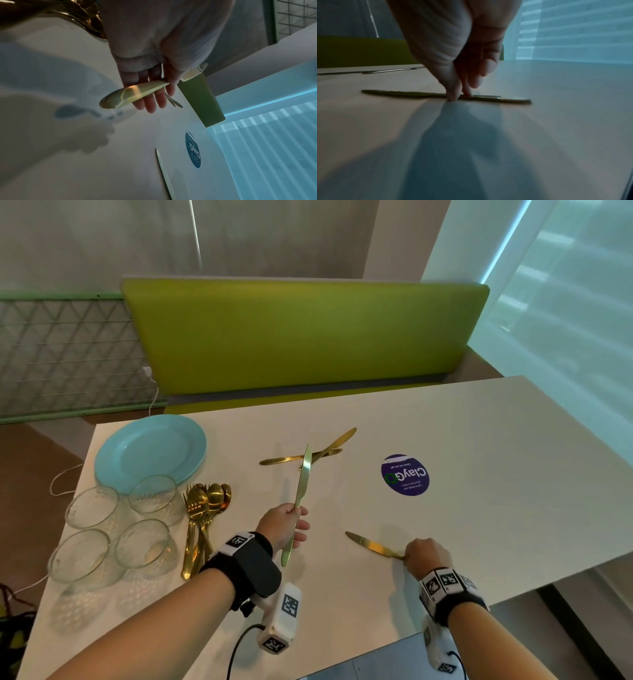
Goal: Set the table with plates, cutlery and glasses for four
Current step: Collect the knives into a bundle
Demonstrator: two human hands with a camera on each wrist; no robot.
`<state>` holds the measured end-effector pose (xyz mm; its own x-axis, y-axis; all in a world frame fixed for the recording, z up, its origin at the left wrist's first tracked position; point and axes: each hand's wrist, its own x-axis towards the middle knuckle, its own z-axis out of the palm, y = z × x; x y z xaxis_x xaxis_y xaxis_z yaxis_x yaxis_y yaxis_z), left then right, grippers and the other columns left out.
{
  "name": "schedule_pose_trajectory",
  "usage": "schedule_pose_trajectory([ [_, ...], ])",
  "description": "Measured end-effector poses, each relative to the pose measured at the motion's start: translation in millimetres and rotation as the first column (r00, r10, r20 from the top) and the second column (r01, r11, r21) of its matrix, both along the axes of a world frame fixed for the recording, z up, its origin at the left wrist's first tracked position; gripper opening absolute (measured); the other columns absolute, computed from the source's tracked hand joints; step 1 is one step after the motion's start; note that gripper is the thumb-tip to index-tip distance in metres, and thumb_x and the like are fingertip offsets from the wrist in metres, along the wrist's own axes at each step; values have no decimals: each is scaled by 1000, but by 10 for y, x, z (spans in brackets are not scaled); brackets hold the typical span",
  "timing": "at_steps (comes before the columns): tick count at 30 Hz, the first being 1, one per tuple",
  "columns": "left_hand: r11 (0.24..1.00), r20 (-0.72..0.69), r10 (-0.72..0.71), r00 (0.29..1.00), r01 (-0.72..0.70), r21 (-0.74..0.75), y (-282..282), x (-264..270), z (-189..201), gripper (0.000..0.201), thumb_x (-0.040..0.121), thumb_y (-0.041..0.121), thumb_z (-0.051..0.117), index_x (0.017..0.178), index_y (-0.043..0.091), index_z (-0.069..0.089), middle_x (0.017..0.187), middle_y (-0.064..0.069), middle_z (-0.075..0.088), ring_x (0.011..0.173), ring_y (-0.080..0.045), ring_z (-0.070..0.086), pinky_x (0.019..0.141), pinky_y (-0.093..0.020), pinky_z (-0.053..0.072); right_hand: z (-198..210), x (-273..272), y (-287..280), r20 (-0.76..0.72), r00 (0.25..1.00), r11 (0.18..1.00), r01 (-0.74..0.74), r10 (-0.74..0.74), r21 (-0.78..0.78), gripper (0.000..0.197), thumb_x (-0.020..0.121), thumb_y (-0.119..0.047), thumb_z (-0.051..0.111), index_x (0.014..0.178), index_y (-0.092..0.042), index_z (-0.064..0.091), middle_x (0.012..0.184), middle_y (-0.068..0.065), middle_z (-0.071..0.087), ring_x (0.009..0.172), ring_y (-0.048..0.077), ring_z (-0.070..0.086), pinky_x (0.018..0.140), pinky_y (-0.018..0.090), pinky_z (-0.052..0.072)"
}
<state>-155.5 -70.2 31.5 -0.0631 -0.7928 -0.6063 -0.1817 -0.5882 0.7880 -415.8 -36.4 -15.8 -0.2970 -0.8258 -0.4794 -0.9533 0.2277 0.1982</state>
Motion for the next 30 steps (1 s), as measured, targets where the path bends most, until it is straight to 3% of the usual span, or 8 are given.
schedule_pose_trajectory([
  [5,1000,-11,13,1000,-13,-6,-98,-33,32,23,100,20,35,98,11,56,83,-9,59,63,-19,54,58,-26,46,72,19,-26,68,997,1000,-26,26,5,28,88,-26,48,106,-17,68,106,4,69,99,22,65,77,27,49],
  [8,999,-35,30,999,-31,-12,-170,-48,65,23,100,20,36,98,11,56,83,-9,60,64,-20,55,60,-27,47,185,88,-138,355,925,978,183,-138,-97,21,85,-23,55,89,-14,74,88,5,73,78,18,65,67,22,48],
  [11,998,-64,55,996,-55,-1,-259,-61,106,23,100,20,36,100,11,57,84,-10,61,66,-20,57,62,-28,48,411,340,-361,819,525,848,522,-233,-93,17,85,-14,60,74,-12,73,68,1,67,56,12,54,53,19,45],
  [13,998,-108,70,992,-68,16,-316,-78,125,22,100,20,36,102,10,56,84,-10,61,66,-20,57,61,-27,48,585,613,-539,951,212,777,628,-224,43,19,85,-8,60,71,-14,71,72,3,68,56,14,49,51,22,42],
  [14,997,-120,73,990,-71,21,-342,-92,135,23,100,21,36,103,10,56,85,-9,62,68,-20,58,62,-28,49,644,739,-629,966,149,774,629,-212,72,20,85,-7,60,70,-15,70,73,2,67,56,14,47,50,23,41],
  [18,995,-164,98,982,-96,20,-464,-127,160,24,101,22,35,106,14,57,90,-9,65,77,-22,63,65,-28,52,703,1134,-887,964,207,853,520,-167,36,16,86,-11,61,73,-16,70,67,-2,61,52,11,40,48,22,35],
  [26,988,-218,154,964,-148,40,-665,32,47,29,102,24,31,101,12,57,79,-12,61,58,-19,53,59,-29,48,478,1459,-1181,929,356,949,314,-96,-23,15,87,-19,64,80,-10,74,66,-9,65,64,0,59,64,14,45],
  [30,979,-175,203,964,-199,39,-781,140,-37,29,102,21,29,100,11,56,68,-5,48,53,-15,43,53,-26,40,394,1521,-1398,887,461,978,201,-38,-62,18,84,-27,67,90,-12,76,89,-2,70,83,9,60,78,22,46],
])
